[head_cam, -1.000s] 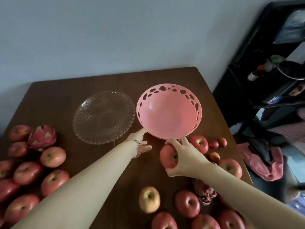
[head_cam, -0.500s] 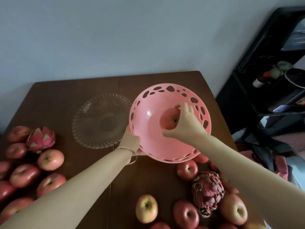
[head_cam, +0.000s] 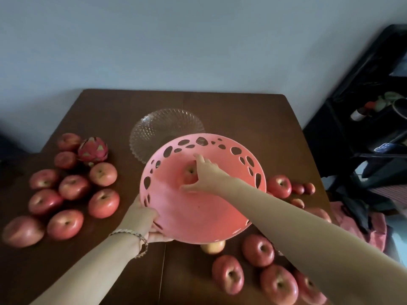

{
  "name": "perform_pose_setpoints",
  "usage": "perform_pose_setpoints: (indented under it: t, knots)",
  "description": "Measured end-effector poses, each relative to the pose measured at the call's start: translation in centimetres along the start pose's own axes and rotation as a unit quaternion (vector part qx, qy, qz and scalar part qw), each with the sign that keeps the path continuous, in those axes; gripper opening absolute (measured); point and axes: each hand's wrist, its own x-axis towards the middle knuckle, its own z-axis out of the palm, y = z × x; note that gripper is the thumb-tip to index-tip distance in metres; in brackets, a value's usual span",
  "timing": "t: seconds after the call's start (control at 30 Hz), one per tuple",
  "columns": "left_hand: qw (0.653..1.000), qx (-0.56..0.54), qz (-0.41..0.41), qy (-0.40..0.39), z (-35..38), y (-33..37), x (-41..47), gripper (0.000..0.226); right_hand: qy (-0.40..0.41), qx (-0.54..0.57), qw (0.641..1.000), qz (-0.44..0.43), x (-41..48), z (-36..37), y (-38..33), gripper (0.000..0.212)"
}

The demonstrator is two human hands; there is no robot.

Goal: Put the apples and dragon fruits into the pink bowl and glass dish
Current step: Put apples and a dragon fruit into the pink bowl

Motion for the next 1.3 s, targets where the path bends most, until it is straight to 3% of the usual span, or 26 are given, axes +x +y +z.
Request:
perform_pose_setpoints:
  t: [0.1,0.2,0.27,0.37,0.4,0.43,0.47,0.53,0.6,0.67,0.73,0.83,0.93,1.0,1.07,1.13,1.23,1.3]
  knots:
    - [1.000,-0.021,-0.011,0.017,-1.7,-1.2,-0.4,0.068,-0.034,-0.047,0.998,-0.003,-0.7,1.4,-1.7,0.098]
    - [0.999,-0.022,-0.004,0.037,-3.7,-2.0,-0.8,0.066,-0.012,-0.057,0.998,-0.028,-1.8,1.0,-3.4,0.094]
    - [0.998,-0.022,0.007,0.053,-5.0,-2.3,-1.0,0.066,0.108,0.002,0.992,-0.067,-2.8,-0.4,-3.8,0.071]
    - [0.997,-0.036,0.010,0.068,-7.0,-2.6,-1.2,0.072,0.374,0.136,0.916,-0.050,-4.3,-2.0,-2.3,0.034]
    - [0.996,-0.043,0.009,0.072,-7.8,-2.8,-1.2,0.073,0.410,0.153,0.899,-0.005,-4.7,-1.7,-1.0,0.030]
    - [0.996,-0.047,0.008,0.076,-8.5,-3.0,-0.9,0.073,0.398,0.148,0.904,0.050,-4.8,-1.0,0.6,0.030]
    - [0.996,-0.046,0.007,0.080,-9.1,-3.1,-0.7,0.072,0.336,0.121,0.928,0.110,-4.6,0.2,2.3,0.034]
    - [0.996,-0.035,0.008,0.086,-10.2,-3.3,-0.3,0.071,0.109,0.028,0.975,0.192,-4.4,3.6,4.5,0.051]
    - [0.996,-0.033,0.012,0.086,-10.9,-3.4,0.0,0.071,-0.073,-0.051,0.977,0.192,-4.4,6.9,5.0,0.071]
    - [0.996,-0.036,0.013,0.080,-11.4,-3.4,0.3,0.070,-0.133,-0.103,0.971,0.170,-4.5,9.6,4.8,0.085]
    - [0.997,-0.035,0.011,0.073,-11.7,-3.5,0.6,0.069,-0.144,-0.136,0.966,0.164,-4.6,11.2,4.6,0.084]
    - [0.998,-0.017,0.013,0.063,-11.9,-3.9,0.9,0.069,-0.111,-0.146,0.971,0.151,-4.8,11.1,4.8,0.064]
    - [0.998,-0.001,0.006,0.059,-11.9,-4.4,1.4,0.070,0.093,0.014,0.974,0.204,-5.3,7.8,5.2,0.075]
    - [0.999,0.006,0.001,0.052,-11.5,-4.8,1.7,0.074,0.235,0.051,0.951,0.196,-5.7,4.9,4.9,0.085]
    - [0.999,0.015,-0.002,0.048,-10.8,-5.3,2.0,0.078,0.310,0.079,0.936,0.149,-5.9,2.6,4.1,0.083]
    - [0.999,0.027,-0.005,0.047,-9.9,-5.8,2.5,0.080,0.268,0.074,0.956,0.093,-5.7,1.6,2.8,0.079]
    - [0.999,0.029,-0.017,0.040,-8.3,-6.9,3.3,0.080,0.099,-0.010,0.993,0.056,-4.8,3.3,1.6,0.079]
    - [0.999,0.034,-0.024,0.035,-7.3,-7.3,3.7,0.079,0.009,-0.102,0.993,0.065,-4.0,5.8,1.4,0.079]
